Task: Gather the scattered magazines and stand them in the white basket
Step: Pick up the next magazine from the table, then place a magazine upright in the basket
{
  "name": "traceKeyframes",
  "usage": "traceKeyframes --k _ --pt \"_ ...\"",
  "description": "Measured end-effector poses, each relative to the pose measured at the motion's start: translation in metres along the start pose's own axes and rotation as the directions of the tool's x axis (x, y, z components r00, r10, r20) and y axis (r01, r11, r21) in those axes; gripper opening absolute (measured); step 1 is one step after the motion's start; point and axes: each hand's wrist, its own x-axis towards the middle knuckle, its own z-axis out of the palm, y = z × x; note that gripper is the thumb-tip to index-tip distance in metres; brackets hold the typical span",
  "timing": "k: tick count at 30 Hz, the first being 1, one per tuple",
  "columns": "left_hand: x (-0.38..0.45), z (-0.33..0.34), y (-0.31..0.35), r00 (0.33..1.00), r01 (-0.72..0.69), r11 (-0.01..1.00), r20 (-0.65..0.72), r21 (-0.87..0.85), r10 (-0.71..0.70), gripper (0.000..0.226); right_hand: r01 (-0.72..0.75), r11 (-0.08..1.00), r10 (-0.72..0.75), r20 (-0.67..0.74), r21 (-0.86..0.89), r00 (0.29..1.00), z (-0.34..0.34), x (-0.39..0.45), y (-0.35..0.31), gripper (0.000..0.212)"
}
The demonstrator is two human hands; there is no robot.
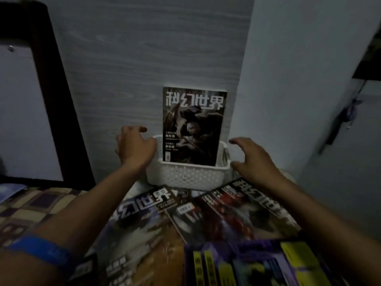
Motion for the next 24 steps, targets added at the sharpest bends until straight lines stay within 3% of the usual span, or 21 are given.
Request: traceKeyframes --k 1,3,5,7,8,9,11,13,16,19,20,22,24 --pt "-0.016 -0.006 0.004 0.997 -0.078 0.997 0.018 -0.031 0.078 0.024 0.053 0.999 -0.052 0.041 -0.012 0.998 -0.006 -0.026 0.003 0.049" --pt "-0.053 -0.016 0.017 0.944 -0.213 0.969 0.231 -0.122 0.237 0.014 0.084 0.993 -0.075 0.099 -0.087 0.992 -0.015 -0.074 0.006 0.028" --pt "-0.088 -0.013 0.025 0.789 -0.291 0.955 0.552 -0.052 0.271 0.005 0.079 0.973 -0.051 0.130 -0.219 0.990 -0.021 -0.109 0.010 0.015" --pt "-0.119 -0.003 0.031 0.616 -0.402 0.904 0.773 0.144 0.151 0.040 0.057 0.948 -0.014 0.138 -0.314 0.990 -0.027 -0.136 0.015 0.018" --pt "-0.129 0.002 0.032 0.581 -0.407 0.889 0.810 0.209 0.076 0.052 0.059 0.944 -0.016 0.132 -0.326 0.991 -0.029 -0.146 0.016 0.020" --pt "-0.136 0.006 0.033 0.588 -0.390 0.889 0.808 0.239 0.040 0.059 0.084 0.940 -0.044 0.126 -0.331 0.991 -0.029 -0.156 0.017 0.023" --pt "-0.139 0.007 0.038 0.665 -0.315 0.914 0.747 0.255 0.020 0.062 0.116 0.931 -0.076 0.127 -0.346 0.989 -0.024 -0.173 0.021 0.024" --pt "-0.140 0.007 0.045 0.739 -0.306 0.917 0.671 0.258 0.057 0.052 0.123 0.920 -0.086 0.114 -0.372 0.990 -0.015 -0.189 0.023 0.023" --pt "-0.148 0.000 0.063 0.785 -0.457 0.849 0.570 0.265 0.245 0.033 0.055 0.948 -0.057 0.002 -0.315 0.998 -0.004 -0.201 0.023 0.026" --pt "-0.154 -0.024 0.072 0.782 -0.549 0.829 0.416 0.106 0.465 0.019 -0.083 0.979 0.080 -0.019 -0.186 0.997 -0.008 -0.205 0.021 0.052" --pt "-0.152 -0.035 0.073 0.782 -0.553 0.833 0.363 0.027 0.507 0.017 -0.111 0.989 0.110 -0.016 -0.100 0.994 -0.012 -0.205 0.018 0.061" --pt "-0.147 -0.060 0.077 0.793 -0.500 0.849 0.303 -0.173 0.528 0.010 -0.161 0.936 0.198 -0.089 0.312 0.976 -0.027 -0.198 0.006 0.078" --pt "-0.141 -0.080 0.079 0.818 -0.342 0.820 0.285 -0.458 0.500 0.006 -0.227 0.651 0.341 -0.012 0.724 0.940 -0.045 -0.180 -0.014 0.078"
